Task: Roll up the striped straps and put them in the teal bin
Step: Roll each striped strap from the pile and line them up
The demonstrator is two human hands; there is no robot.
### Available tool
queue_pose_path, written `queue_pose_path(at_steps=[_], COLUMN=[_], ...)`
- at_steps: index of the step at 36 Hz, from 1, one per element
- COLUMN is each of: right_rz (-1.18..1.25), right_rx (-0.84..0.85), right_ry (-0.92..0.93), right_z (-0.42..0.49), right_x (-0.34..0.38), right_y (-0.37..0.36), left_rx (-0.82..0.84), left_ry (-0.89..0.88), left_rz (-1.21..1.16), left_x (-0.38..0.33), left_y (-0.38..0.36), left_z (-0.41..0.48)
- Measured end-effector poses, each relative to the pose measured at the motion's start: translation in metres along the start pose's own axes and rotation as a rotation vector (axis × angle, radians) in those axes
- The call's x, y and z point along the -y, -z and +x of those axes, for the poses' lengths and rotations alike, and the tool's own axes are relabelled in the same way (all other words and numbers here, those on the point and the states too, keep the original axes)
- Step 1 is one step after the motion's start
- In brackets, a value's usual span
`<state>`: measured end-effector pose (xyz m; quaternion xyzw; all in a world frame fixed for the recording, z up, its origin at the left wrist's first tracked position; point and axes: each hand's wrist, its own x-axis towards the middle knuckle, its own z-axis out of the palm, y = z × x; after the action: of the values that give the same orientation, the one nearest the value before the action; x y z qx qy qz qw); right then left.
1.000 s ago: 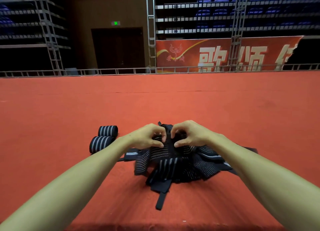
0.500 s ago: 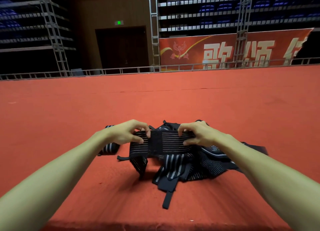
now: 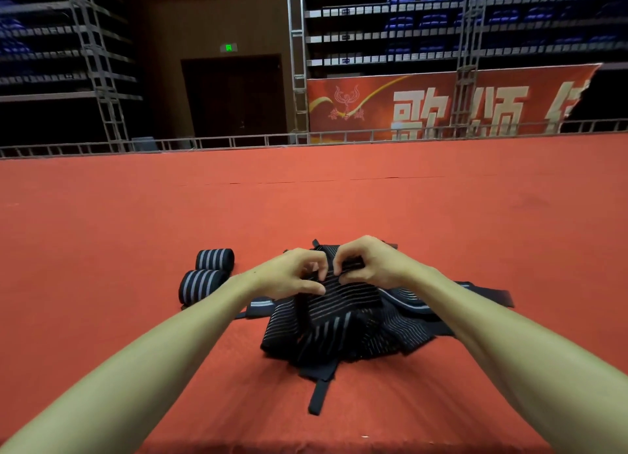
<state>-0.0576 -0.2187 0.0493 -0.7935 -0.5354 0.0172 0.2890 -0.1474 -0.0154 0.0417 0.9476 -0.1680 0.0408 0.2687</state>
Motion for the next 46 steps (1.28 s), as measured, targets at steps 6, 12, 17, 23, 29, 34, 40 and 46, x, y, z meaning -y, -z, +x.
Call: queue_pose_path(at_steps=[6,12,17,23,29,34,40,46], right_rz=[-0.084,0.060,0.151,0.229,0.199,0.222,0.247,0.371], right_rx=[0.081,-0.040,-0.112,-0.174,-0.136,-0.179,-0.129,-0.223], right_ry=[-0.052,-0.103,-0.060,-0.041,-0.193,-0.245,-0.252,-0.265], right_z=[-0.014,-0.024,-0.026,-0.032,-0.051,-0.057,-0.064,-0.061], right_x=[-0.009,-0.020,-0.011,0.000,-0.005,-0.001,0.001,0.004], right_y=[0.007,0.010,0.011,0.024,0.042,0.045,0.051,0.048], left_rx=[0.035,0.061,0.096,-0.046,-0.038,-0.028,0.040,-0.036], left_ry=[0.004,0.008,0.009,-0.014,-0.091,-0.119,-0.115,-0.071], left_rz=[0.018,0.087,0.116,0.009,0.101,0.140,0.105,0.220], left_x=[0.001,0.004,-0.006,-0.026,-0.029,-0.034,-0.036,-0.040], left_y=[0.012,0.019,0.010,-0.004,0.001,-0.002,-0.003,-0.007], left_z=[-0.008,-0.013,-0.005,0.009,0.017,0.026,0.029,0.033])
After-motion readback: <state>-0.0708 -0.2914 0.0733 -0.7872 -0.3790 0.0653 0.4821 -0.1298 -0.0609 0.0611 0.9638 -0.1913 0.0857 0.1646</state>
